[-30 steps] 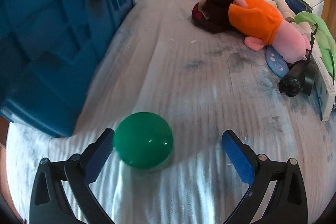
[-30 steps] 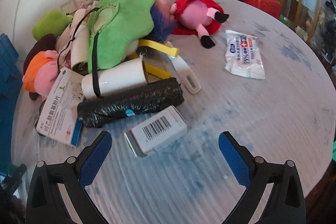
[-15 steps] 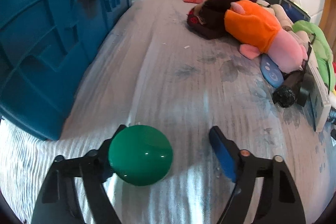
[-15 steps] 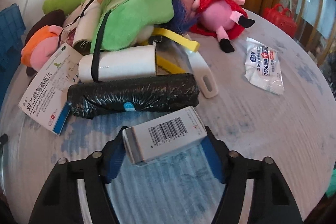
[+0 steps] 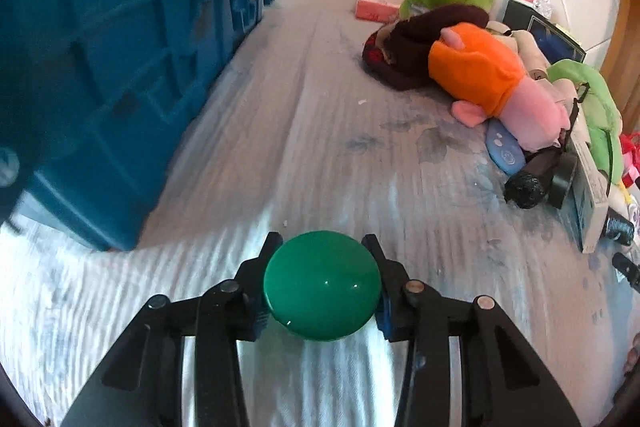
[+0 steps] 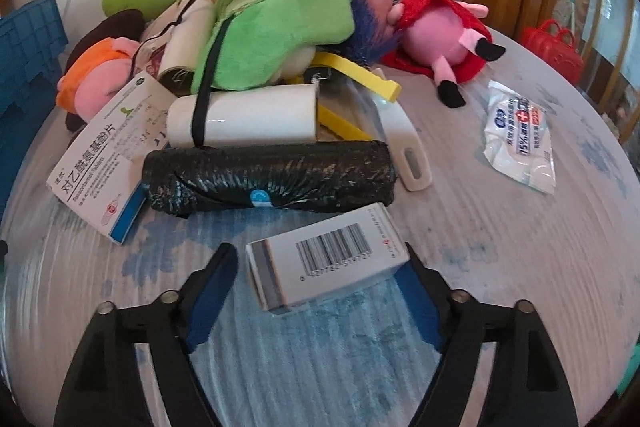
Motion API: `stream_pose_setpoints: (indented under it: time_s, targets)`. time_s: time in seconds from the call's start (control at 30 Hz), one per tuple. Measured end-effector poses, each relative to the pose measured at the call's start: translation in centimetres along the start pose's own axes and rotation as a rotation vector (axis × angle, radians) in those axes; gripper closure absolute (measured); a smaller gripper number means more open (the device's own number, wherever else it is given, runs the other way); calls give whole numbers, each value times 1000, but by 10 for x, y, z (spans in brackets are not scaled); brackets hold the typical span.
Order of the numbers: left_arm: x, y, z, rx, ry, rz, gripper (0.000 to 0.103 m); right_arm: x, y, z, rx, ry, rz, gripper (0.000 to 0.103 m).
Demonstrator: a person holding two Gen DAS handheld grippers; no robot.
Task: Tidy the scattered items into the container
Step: 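Grasp the green jar with the left tool while the right tool grasps the white barcode box, then carry the green jar with the left tool while the right tool carries the barcode box to the crate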
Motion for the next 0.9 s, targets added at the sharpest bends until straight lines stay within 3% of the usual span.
stream_pose_setpoints:
  time_s: [0.3, 0.33, 0.37, 0.4, 0.57, 0.9]
  targets:
    - [-2, 10, 31, -12, -32, -1, 63, 0, 3, 4, 37, -10, -13, 16]
    - [-2, 11, 37, -21, -35, -2, 63, -1, 5, 4, 36, -5, -11, 17]
    - [-3, 11, 44, -28, -38, -4, 63, -2, 6, 5, 24, 9, -6, 31]
    - [-3, 11, 50, -35, -41, -7, 63, -3, 7, 5, 2, 26, 2, 37]
    - [-2, 15, 74, -53, -63, -12, 63, -7, 17, 3, -3, 81, 1, 37]
    - [36, 78, 101, -30, -84, 77, 63, 26, 74, -47, 157, 176, 64, 37]
Point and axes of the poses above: each gripper's, at about its wrist camera, not at the fingertips, and y roughly against the way its jaws point, z to its right, x to its top, the point moved 5 cm from there along -y, roughly the way its jaws point, and after that the axes turned 9 degrees about -y, right-handed, at the moved point
